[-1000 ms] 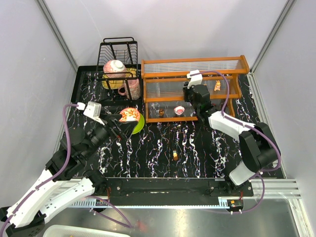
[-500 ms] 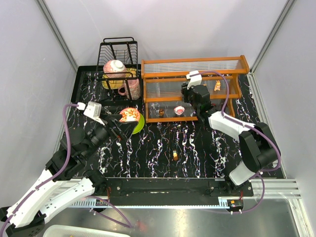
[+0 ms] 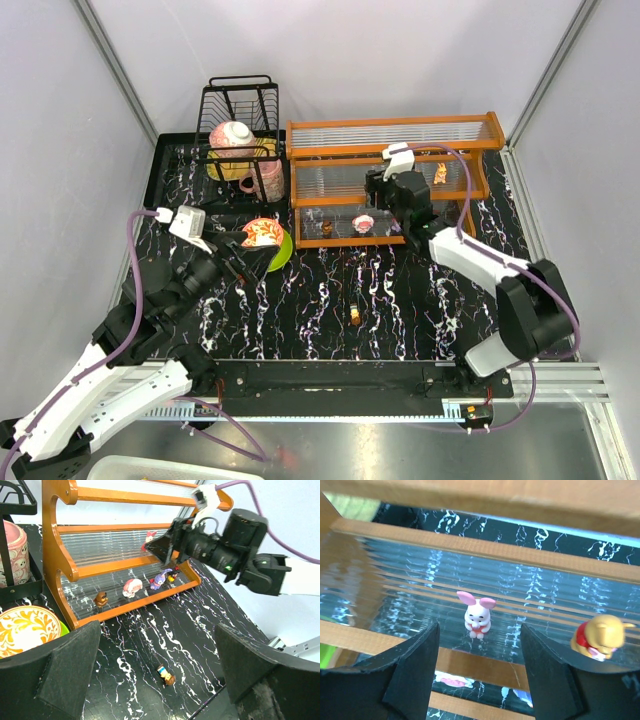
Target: Place and organize the plastic toys onto the shelf
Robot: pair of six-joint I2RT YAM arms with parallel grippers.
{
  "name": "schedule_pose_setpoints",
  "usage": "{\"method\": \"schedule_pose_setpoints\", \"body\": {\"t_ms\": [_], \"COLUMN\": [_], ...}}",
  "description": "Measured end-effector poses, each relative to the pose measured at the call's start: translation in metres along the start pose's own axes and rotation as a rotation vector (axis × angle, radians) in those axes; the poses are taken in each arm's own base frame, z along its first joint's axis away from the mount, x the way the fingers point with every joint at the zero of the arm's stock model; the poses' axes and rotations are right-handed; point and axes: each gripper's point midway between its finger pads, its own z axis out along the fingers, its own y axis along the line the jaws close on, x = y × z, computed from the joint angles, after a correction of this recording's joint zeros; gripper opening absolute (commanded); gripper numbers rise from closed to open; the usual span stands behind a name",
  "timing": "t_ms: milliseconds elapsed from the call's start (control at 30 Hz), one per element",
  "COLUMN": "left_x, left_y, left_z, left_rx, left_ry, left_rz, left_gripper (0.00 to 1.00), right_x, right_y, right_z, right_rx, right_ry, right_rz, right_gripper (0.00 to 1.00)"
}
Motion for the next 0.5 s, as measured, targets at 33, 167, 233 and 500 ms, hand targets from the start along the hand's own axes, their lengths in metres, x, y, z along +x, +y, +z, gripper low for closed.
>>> {"method": "schedule_pose_setpoints", "body": {"t_ms": [33, 167, 233, 500], "left_x": [-0.001, -0.003, -0.001, 0.014], "left_y": [0.001, 0.007, 0.013, 0.031], "left_z": [0.0, -0.002, -0.004, 0.004], "left_rx": [-0.003, -0.035, -0.059, -0.155], "left_ry": [-0.003, -0.024, -0.034, 0.01], "left_rz": [0.0, -0.006, -0.01, -0.014], "left_gripper": [0.99, 0.99, 0.99, 0.99], "right_x": [-0.005, -0.037, -0.056, -0.048], "right_y": [0.0, 0.002, 0.004, 0.084], "right_z": [-0.006, -0.036, -0.055, -0.143], "right_rx": [-0.002, -0.033, -0.058, -0.233], "right_ry": [0.001, -0.039, -0.066, 0.019], "right_rz": [0.014, 0.076, 0.118, 0.189], "right_gripper": [0.72, 0.71, 0.71, 0.71]}}
